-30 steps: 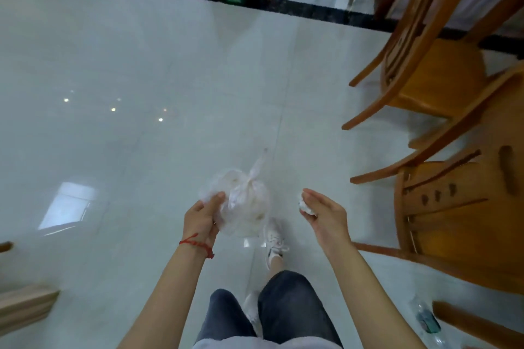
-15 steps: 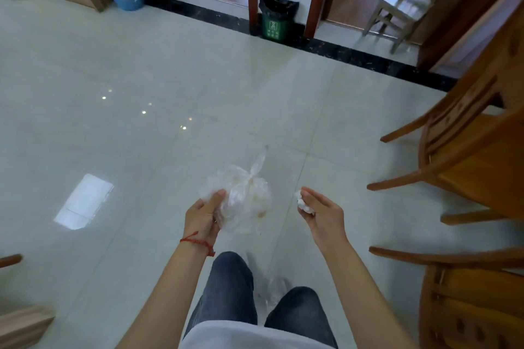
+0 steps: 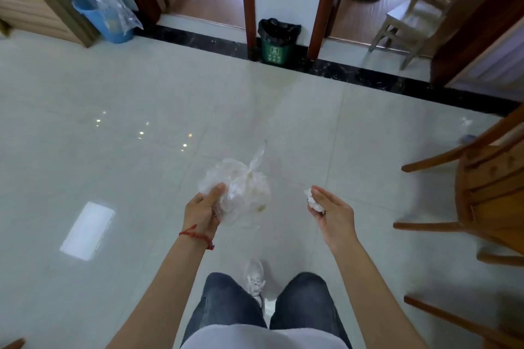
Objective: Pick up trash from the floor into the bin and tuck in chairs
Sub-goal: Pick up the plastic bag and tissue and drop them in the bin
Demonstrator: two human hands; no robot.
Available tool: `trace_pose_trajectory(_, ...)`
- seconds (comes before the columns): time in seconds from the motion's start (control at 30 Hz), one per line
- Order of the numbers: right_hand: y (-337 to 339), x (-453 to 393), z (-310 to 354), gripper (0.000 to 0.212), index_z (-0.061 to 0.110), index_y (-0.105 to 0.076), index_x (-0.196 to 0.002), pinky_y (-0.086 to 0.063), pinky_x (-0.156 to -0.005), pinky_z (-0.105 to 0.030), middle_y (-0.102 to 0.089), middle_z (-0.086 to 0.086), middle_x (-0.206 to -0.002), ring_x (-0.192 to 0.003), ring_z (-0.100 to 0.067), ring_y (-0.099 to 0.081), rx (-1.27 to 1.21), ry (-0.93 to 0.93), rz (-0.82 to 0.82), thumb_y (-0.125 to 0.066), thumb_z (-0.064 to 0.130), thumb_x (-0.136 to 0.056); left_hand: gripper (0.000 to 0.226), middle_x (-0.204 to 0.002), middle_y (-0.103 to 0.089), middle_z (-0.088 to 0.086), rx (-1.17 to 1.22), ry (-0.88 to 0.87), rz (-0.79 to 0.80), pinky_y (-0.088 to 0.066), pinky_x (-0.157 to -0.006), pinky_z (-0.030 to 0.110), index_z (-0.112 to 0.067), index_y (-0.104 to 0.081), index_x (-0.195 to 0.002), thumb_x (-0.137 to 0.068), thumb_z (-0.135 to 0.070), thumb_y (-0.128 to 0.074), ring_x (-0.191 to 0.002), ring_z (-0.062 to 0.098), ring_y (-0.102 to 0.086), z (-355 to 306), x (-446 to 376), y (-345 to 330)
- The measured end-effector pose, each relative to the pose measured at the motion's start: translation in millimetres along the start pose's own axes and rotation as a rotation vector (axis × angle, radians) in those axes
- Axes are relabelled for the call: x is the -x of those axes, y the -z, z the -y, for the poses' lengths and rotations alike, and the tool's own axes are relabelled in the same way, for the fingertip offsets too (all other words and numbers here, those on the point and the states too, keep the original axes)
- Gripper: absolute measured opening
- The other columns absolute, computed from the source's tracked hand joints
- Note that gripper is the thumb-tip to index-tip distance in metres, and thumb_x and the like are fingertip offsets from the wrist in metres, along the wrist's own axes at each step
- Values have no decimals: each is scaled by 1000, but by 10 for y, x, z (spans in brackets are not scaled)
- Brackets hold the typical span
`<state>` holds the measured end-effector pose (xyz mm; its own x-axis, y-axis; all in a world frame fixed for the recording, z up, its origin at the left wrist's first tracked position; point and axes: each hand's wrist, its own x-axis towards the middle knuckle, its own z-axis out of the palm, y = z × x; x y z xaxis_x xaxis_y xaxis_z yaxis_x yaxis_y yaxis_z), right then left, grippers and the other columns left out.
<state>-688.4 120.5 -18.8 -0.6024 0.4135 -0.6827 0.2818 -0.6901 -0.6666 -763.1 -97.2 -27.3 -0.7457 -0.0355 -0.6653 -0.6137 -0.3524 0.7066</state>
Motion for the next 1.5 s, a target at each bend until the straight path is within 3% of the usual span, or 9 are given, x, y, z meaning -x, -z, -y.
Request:
trace_pose_trajectory(0.2, -542, -635, 451, 9, 1, -66, -87, -55, -61, -18, -72, -2, -65, -58, -11, -61, -18, 9, -16, -63, -2, -79, 16, -96, -57, 13, -24, 21, 20, -53, -78, 34, -6, -54, -92, -82, -13, -63, -87, 24, -59, -445, -743, -484)
trace_pose_trajectory(0.33, -898, -1248, 890, 9, -2, -65, -87, -55, -60, -18, -72, -6, -68, -62, -17, -57, -50, 17, -5, -62, -4, -79, 14, -96, -50, 12, 6, 9, 25, -54, -75, 32, -12, -50, -85, -82, -12, -63, -88, 25, -56, -780, -1322, -976)
trace_pose_trajectory(0.47, -1264, -1850, 1417, 12, -6, -63, -92, -53, -57, -18, -70, -6, -64, -54, -10, -60, -78, 28, 29, -60, -5, -80, 7, -93, -57, 10, 31, -16, 42, -57, -64, 26, -7, -58, -88, -84, -11, -61, -87, 24, -58, -1144, -1780, -1525)
trace_pose_trajectory(0.7, -1857, -2702, 2243, 18, -10, -61, -98, -53, -59, -18, -67, -9, -66, -46, -6, -56, -72, 47, 81, -58, -4, -82, 13, -89, -63, 7, 8, -32, 30, -56, -58, 22, -3, -62, -93, -83, -12, -62, -82, 20, -62, -1722, -2487, -2357)
trace_pose_trajectory(0.97, -2476, -3731, 2881, 20, -10, -61, -100, -54, -62, -20, -68, -12, -74, -49, -7, -58, -79, 34, 43, -60, -3, -81, 20, -99, -63, 10, -6, -1, 87, -57, -72, 31, -1, -62, -101, -84, -12, -60, -92, 26, -61, -2268, -3567, -3179)
trace_pose_trajectory(1.07, -2755, -4181, 3122, 22, -10, -60, -103, -51, -69, -24, -64, -16, -84, -50, -6, -60, -87, 26, 2, -60, -3, -81, 14, -94, -63, 10, -14, 18, 89, -58, -64, 27, -2, -61, -93, -84, -12, -60, -87, 24, -62, -2497, -4022, -3517)
trace_pose_trajectory(1.2, -3161, -4728, 3426, 19, -8, -61, -99, -51, -71, -26, -62, -13, -79, -51, -7, -61, -83, -12, -40, -60, -4, -81, 18, -96, -64, 11, -29, 47, 73, -59, -64, 27, -1, -60, -97, -84, -12, -61, -88, 25, -62, -2835, -4593, -3920)
trace_pose_trajectory(1.37, -3562, -5302, 3766, 20, -5, -62, -101, -50, -71, -26, -64, -13, -87, -69, -14, -61, -82, -40, -81, -61, -1, -81, 9, -93, -65, 8, -67, 66, 67, -59, -62, 27, -6, -63, -90, -84, -12, -60, -86, 23, -63, -3190, -5179, -4344)
trace_pose_trajectory(1.5, -3804, -5752, 4002, 21, -5, -62, -101, -50, -71, -26, -63, -10, -82, -61, -8, -61, -55, -69, -84, -62, 0, -81, 9, -85, -71, 4, -35, 101, 31, -58, -59, 26, -8, -66, -89, -83, -13, -61, -82, 21, -66, -3308, -5614, -4622)
